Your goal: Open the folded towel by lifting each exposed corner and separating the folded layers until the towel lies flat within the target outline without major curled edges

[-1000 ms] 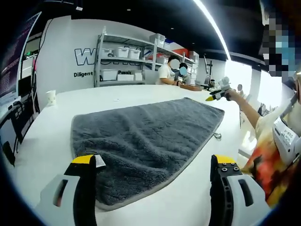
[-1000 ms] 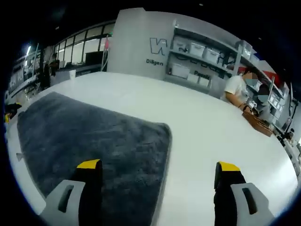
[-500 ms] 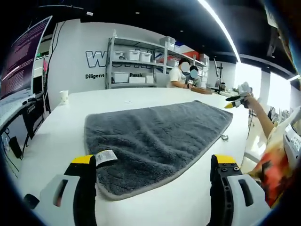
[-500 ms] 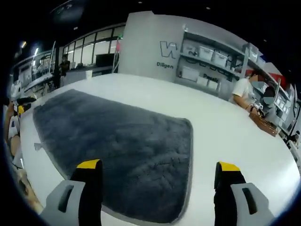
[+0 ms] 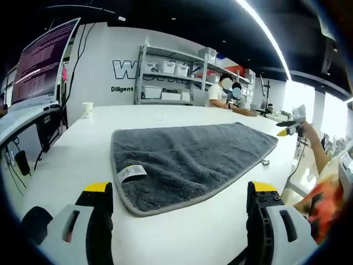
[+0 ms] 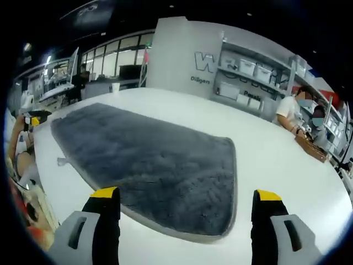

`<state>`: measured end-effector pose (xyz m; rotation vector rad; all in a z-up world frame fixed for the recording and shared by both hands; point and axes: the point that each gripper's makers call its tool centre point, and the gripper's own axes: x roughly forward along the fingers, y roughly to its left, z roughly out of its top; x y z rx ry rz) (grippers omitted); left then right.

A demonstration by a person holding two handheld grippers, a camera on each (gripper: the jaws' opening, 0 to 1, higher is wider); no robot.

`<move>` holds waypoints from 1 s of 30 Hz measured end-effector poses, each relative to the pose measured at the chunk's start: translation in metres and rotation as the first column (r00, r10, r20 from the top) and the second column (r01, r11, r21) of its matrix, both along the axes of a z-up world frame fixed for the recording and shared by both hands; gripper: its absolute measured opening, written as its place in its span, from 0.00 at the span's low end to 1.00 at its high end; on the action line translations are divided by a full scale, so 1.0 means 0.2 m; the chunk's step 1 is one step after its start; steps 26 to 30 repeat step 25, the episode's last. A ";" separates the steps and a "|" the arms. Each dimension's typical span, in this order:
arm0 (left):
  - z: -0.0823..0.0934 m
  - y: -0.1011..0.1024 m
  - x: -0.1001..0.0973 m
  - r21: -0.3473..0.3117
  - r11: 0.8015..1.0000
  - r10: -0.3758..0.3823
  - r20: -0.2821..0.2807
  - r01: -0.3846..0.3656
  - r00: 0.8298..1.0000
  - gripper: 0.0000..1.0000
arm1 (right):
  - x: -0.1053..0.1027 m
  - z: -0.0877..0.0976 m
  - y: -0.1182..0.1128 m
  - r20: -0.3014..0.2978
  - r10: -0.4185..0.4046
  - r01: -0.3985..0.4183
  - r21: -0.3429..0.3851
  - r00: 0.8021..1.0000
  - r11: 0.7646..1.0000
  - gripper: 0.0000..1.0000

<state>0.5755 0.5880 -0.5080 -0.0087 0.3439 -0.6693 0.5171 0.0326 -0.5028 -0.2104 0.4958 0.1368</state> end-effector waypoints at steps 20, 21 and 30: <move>0.06 -0.05 -0.14 -0.086 0.996 -0.027 0.021 0.029 0.999 0.99 | -0.10 0.02 0.08 0.013 0.038 -0.038 -0.008 0.999 0.999 0.99; 0.06 -0.05 -0.15 -0.083 0.996 -0.030 0.021 0.032 0.999 0.99 | -0.10 0.02 0.08 0.018 0.038 -0.038 -0.006 0.999 0.999 0.99; 0.05 -0.06 -0.16 -0.074 0.996 -0.040 0.017 0.042 0.999 0.99 | -0.11 0.03 0.10 0.021 0.044 -0.044 -0.007 0.999 0.999 0.99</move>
